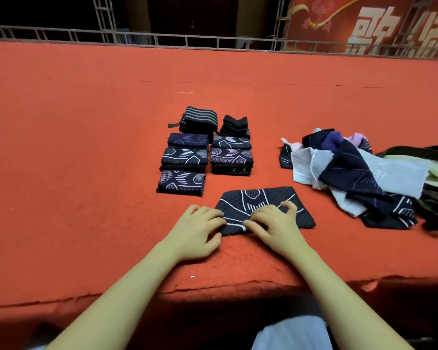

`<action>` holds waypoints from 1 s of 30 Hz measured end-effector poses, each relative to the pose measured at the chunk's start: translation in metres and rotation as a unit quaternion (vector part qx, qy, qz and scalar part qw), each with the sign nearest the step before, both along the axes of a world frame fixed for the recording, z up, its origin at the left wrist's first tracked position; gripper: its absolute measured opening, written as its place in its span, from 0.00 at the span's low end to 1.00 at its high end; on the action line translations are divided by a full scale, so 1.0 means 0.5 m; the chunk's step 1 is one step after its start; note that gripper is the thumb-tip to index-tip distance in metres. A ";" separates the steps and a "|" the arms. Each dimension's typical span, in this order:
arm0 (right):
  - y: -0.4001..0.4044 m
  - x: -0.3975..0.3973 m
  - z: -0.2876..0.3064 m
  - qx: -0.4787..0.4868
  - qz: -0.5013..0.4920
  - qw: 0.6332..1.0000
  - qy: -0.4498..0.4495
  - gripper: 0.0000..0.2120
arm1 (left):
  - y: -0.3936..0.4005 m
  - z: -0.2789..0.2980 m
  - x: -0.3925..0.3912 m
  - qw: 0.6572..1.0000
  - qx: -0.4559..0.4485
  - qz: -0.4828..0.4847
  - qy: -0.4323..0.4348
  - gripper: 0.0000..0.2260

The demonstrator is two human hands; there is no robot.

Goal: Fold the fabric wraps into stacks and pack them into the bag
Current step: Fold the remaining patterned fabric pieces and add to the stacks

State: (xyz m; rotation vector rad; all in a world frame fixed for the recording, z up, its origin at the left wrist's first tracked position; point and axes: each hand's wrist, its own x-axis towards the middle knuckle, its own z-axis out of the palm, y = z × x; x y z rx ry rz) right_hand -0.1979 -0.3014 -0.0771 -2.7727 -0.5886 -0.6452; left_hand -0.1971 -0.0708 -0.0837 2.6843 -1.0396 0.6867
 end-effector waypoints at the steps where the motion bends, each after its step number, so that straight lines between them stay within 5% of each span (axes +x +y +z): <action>1: 0.002 -0.009 -0.006 0.033 -0.013 0.999 0.012 0.23 | -0.005 -0.006 -0.009 1.000 0.000 0.019 0.017 0.16; 7: -0.029 -0.008 0.002 0.102 -0.184 0.974 -0.084 0.12 | -0.046 -0.004 -0.017 0.991 -0.066 0.112 0.041 0.15; 12: -0.064 0.008 -0.002 0.094 -0.344 0.933 0.050 0.22 | -0.091 0.005 0.019 0.973 -0.045 0.219 0.051 0.15; 23: -0.093 0.047 -0.018 0.133 -0.366 0.916 0.096 0.20 | -0.134 0.018 0.106 0.949 0.047 0.279 0.136 0.18; 26: -0.098 0.052 -0.025 0.168 -0.354 0.918 0.060 0.13 | -0.129 0.022 0.115 0.968 0.009 0.252 0.009 0.09; 30: -0.099 0.048 -0.029 0.205 -0.327 0.922 0.006 0.07 | -0.147 0.042 0.132 0.962 -0.009 0.247 -0.115 0.08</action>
